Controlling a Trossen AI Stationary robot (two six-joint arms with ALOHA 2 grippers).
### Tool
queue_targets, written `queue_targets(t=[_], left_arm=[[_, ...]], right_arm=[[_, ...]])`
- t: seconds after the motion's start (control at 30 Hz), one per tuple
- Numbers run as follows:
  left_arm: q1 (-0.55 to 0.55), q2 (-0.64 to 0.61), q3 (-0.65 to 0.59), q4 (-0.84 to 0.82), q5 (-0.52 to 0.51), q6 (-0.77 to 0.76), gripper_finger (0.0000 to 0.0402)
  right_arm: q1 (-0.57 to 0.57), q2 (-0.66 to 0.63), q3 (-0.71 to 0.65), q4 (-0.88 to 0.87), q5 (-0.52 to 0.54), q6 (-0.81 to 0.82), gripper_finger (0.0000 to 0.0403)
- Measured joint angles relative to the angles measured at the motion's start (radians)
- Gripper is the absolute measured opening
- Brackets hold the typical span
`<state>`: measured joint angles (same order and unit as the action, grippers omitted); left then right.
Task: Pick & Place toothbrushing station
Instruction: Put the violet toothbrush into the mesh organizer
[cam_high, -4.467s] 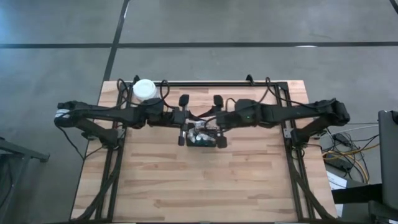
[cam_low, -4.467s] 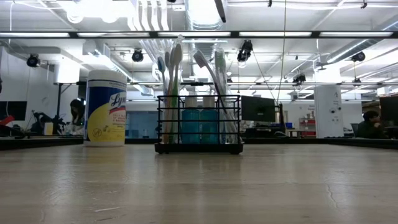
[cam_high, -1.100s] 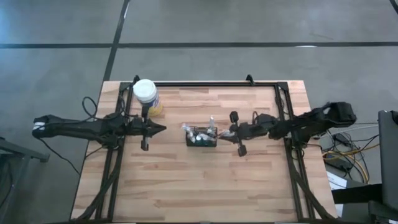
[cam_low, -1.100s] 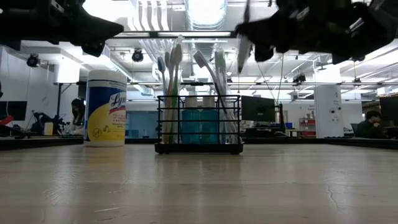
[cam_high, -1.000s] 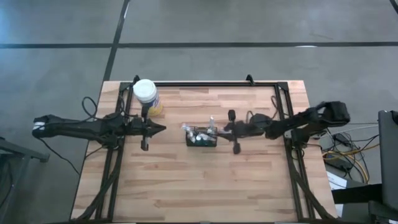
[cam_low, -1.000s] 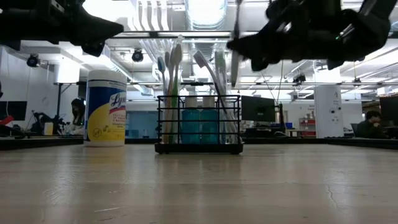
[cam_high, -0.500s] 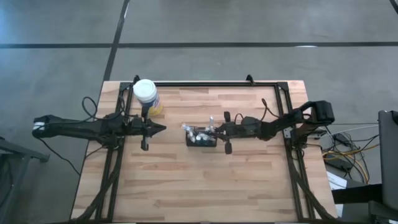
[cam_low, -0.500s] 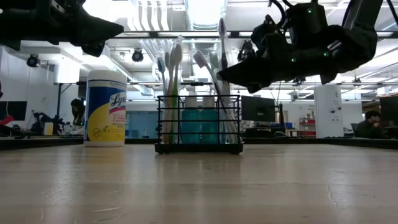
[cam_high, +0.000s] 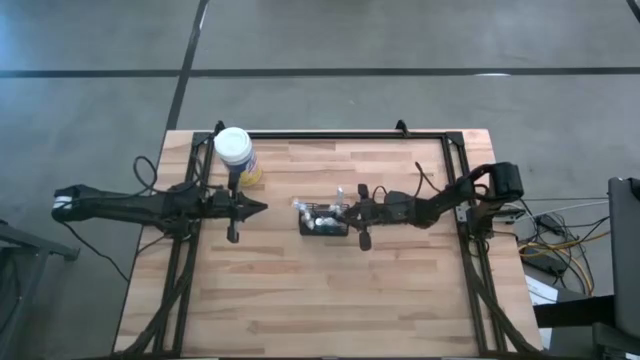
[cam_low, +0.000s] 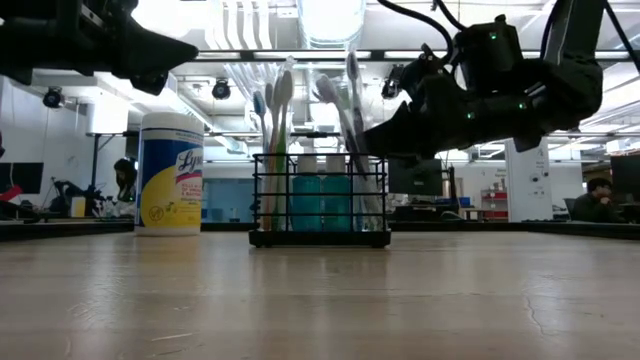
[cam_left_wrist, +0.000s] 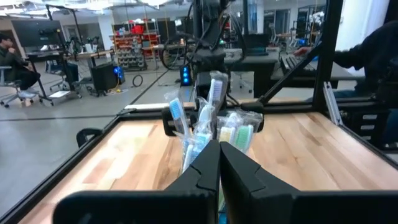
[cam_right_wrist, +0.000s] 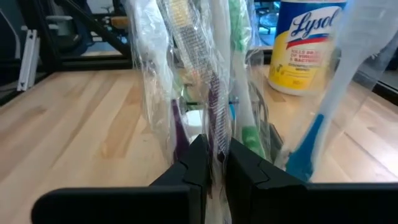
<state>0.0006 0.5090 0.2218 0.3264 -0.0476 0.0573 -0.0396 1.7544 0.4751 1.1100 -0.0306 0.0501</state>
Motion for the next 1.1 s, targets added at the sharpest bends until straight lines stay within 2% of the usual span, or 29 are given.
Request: queue_targets(t=[0.2,0.7,0.9,1.1], left_arm=[[0.0,-0.005,0.004,0.014,0.003,-0.011,0.0014],[0.0,-0.005,0.005,0.019,0.006,-0.043,0.0014],[0.0,-0.006,0.005,0.019,0.006,-0.043,0.0014],[0.0,-0.006,0.005,0.023,0.005,-0.043,0.0014]], right_arm=[[0.007,-0.007,0.0,-0.002,-0.008,0.053,0.0045],[0.008,-0.037,0.002,-0.004,-0.01,0.138,0.0162],[0.009,-0.084,0.002,-0.04,0.022,0.153,0.017],[0.009,-0.108,0.002,-0.085,0.058,0.134,0.0154]])
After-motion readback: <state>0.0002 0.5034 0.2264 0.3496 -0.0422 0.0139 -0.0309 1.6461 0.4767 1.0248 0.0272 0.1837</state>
